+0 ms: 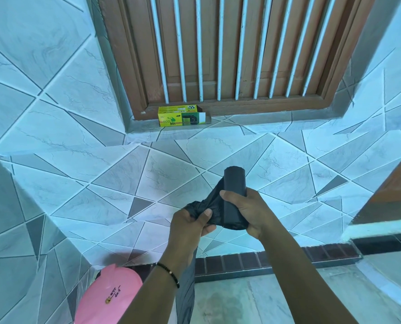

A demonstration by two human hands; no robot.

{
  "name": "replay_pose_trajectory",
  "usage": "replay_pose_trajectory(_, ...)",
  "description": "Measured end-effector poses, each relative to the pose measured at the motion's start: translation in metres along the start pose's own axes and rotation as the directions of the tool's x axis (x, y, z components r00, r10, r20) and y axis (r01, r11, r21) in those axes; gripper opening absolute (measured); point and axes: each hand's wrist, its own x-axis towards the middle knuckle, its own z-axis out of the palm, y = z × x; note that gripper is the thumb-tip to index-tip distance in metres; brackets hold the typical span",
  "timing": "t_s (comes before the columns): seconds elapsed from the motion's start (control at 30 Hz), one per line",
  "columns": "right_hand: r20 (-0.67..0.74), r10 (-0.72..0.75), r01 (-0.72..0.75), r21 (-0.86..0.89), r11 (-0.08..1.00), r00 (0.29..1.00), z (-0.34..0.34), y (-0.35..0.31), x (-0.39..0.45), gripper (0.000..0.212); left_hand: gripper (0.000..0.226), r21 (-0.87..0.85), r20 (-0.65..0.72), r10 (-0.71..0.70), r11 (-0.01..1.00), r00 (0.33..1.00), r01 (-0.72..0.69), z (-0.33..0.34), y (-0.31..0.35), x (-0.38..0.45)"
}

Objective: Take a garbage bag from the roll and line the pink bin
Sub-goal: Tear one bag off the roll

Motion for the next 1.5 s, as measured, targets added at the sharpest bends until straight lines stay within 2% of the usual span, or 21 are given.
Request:
replay_pose_trajectory(0.13, 0.011, 0.034, -0.034, 0.032, 0.999, 0.999, -0.001, -0.001, 0.000, 0.030, 0.005, 0.001, 0.034, -0.001, 1.000, 0.999, 0.001, -0.001, 0.001, 0.000)
replay_pose_trajectory(0.6, 0.100, 0.083, -0.091, 0.082, 0.992, 0.992, -0.006, -0.006, -0.002, 0.018, 0.007, -0.103, 0.165, -0.078, 0.990, 0.983, 0.096, -0.006, 0.005, 0.001)
replay_pose_trajectory(0.77, 0.135, 0.114, -0.134, 0.152, 0.979, 0.984, -0.006, -0.006, -0.003, 0.016, 0.024, -0.161, 0.188, -0.097, 0.979, 0.977, 0.128, -0.007, 0.009, 0.001)
replay_pose_trajectory(0.87, 0.116, 0.104, -0.124, 0.175, 0.977, 0.988, -0.006, -0.002, -0.002, 0.021, 0.004, -0.161, 0.148, -0.119, 0.977, 0.982, 0.143, -0.007, 0.009, 0.003)
replay_pose_trajectory(0.9, 0.107, 0.095, -0.114, 0.181, 0.977, 0.990, -0.005, -0.001, -0.001, 0.022, 0.005, -0.180, 0.133, -0.135, 0.971, 0.982, 0.158, -0.007, 0.008, 0.004)
replay_pose_trajectory(1.0, 0.095, 0.081, -0.100, 0.218, 0.971, 0.992, -0.003, -0.002, -0.001, 0.018, 0.024, -0.318, 0.134, -0.207, 0.917, 0.969, 0.240, -0.002, 0.005, 0.006)
replay_pose_trajectory(1.1, 0.090, 0.092, -0.113, 0.264, 0.958, 0.992, 0.001, -0.001, -0.001, 0.022, 0.048, -0.561, 0.218, -0.258, 0.756, 0.941, 0.337, 0.008, 0.008, 0.007)
replay_pose_trajectory(1.2, 0.091, 0.104, -0.130, 0.361, 0.923, 0.990, 0.004, 0.001, -0.001, 0.021, 0.039, -0.671, 0.178, -0.264, 0.672, 0.948, 0.313, 0.016, 0.010, 0.011)
replay_pose_trajectory(1.37, 0.061, 0.046, -0.061, 0.275, 0.960, 0.997, 0.003, 0.002, -0.002, 0.029, 0.033, -0.630, 0.050, -0.222, 0.750, 0.974, 0.203, 0.016, 0.010, 0.016)
replay_pose_trajectory(1.5, 0.077, -0.001, -0.010, 0.139, 0.990, 0.997, 0.003, -0.001, -0.007, 0.015, 0.020, -0.518, 0.028, -0.197, 0.836, 0.980, 0.183, 0.016, 0.012, 0.013)
